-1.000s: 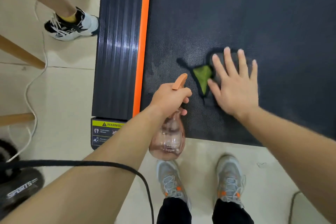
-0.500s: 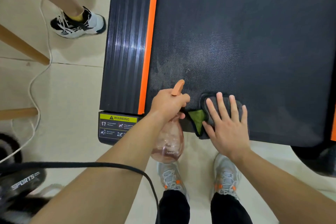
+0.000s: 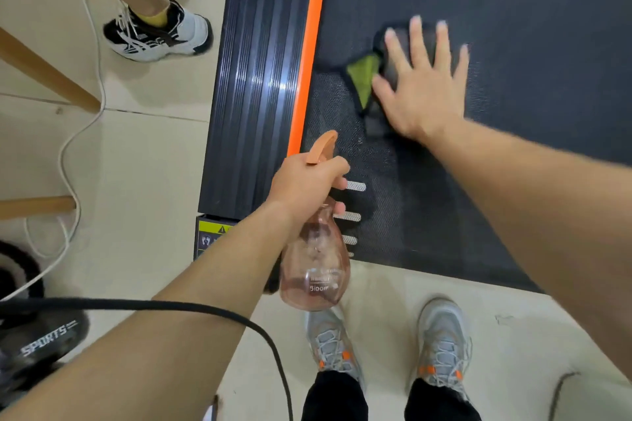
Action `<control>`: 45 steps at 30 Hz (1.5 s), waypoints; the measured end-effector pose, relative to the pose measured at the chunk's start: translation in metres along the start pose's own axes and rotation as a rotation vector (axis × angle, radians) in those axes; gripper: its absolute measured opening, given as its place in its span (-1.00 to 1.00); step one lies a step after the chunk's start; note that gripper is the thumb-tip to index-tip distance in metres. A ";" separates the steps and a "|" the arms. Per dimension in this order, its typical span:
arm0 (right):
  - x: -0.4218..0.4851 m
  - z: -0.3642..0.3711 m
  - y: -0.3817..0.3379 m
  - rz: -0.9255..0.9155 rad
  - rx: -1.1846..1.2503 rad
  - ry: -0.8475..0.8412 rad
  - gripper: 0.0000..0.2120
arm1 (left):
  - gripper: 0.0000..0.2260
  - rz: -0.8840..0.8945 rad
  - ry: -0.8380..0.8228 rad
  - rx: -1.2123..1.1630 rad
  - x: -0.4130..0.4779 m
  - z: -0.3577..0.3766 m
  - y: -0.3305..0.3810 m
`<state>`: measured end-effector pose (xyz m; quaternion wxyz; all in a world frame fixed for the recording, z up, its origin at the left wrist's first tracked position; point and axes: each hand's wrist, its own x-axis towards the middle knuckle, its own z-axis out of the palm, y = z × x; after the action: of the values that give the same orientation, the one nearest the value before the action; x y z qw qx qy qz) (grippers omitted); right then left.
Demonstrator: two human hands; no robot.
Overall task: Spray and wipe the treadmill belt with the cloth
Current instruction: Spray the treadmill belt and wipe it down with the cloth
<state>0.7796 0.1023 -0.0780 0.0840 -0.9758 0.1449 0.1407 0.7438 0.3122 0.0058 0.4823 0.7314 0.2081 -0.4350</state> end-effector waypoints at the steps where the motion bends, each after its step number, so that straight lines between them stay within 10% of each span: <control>1: 0.016 -0.002 -0.006 0.030 0.001 0.009 -0.35 | -0.85 0.005 -0.004 -0.016 0.002 -0.003 0.002; 10: -0.139 0.039 -0.016 -0.508 -0.167 -0.098 -0.27 | -0.98 -0.067 -0.085 0.035 -0.013 -0.033 0.020; 16: -0.021 0.018 -0.047 -0.217 -0.103 0.037 -0.35 | -0.84 -0.078 -0.163 0.062 -0.010 -0.046 -0.004; 24: -0.172 0.060 -0.023 -0.562 -0.194 0.011 -0.31 | -0.92 -0.108 -0.049 -0.030 -0.034 -0.036 -0.044; 34: -0.217 0.057 0.014 -0.313 -0.184 -0.068 -0.33 | -0.96 -0.095 0.093 0.023 -0.042 -0.010 -0.057; 38: -0.212 0.053 0.009 -0.313 -0.183 -0.090 -0.34 | -0.59 -0.077 0.120 -0.052 -0.046 -0.008 -0.064; 45: -0.075 0.023 -0.055 -0.298 -0.068 -0.023 -0.37 | -0.93 -0.031 0.065 -0.129 -0.044 -0.024 -0.072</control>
<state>0.7220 0.1780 -0.0711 0.0724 -0.9871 -0.0074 0.1425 0.6782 0.3706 0.0087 0.5145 0.7094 0.2624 -0.4040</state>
